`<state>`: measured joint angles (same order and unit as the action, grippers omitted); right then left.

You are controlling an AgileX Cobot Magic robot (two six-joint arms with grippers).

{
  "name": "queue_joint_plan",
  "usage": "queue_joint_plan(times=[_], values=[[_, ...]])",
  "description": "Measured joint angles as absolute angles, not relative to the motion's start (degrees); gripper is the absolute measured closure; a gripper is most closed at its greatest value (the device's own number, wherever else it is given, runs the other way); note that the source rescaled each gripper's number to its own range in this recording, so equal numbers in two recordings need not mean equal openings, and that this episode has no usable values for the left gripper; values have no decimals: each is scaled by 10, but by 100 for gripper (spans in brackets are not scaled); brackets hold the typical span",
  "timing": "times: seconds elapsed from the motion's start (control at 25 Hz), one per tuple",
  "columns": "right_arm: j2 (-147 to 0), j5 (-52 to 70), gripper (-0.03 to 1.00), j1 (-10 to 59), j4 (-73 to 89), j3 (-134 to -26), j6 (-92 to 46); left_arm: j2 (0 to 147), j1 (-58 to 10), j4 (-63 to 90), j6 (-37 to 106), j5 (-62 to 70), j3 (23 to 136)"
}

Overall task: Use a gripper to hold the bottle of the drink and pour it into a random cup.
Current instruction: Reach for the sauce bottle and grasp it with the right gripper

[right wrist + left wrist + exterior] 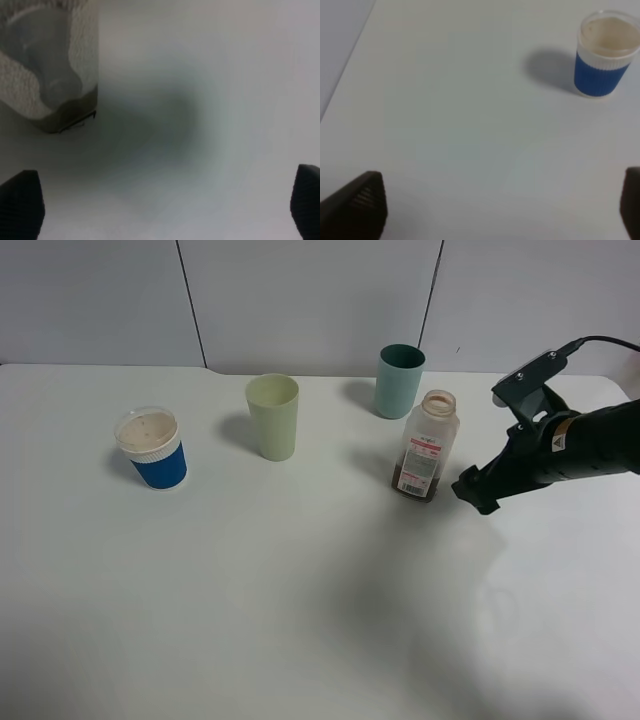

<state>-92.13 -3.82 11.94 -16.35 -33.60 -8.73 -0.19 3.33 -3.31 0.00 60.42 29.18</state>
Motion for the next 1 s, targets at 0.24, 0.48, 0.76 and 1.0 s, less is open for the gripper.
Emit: queue_joint_plan(times=[0.24, 0.48, 0.76, 1.0], values=[[-946, -187, -3, 119, -240, -289, -32, -2, 33, -33, 0, 604, 292], [-946, -281, -3, 121, -249, -268, -28, -2, 33, -33, 0, 604, 292], [-946, -314, -3, 119, -259, -268, -30, -2, 33, -33, 0, 604, 292], [-955, -344, -2, 109, -282, -268, -30, -2, 33, -33, 0, 604, 292]])
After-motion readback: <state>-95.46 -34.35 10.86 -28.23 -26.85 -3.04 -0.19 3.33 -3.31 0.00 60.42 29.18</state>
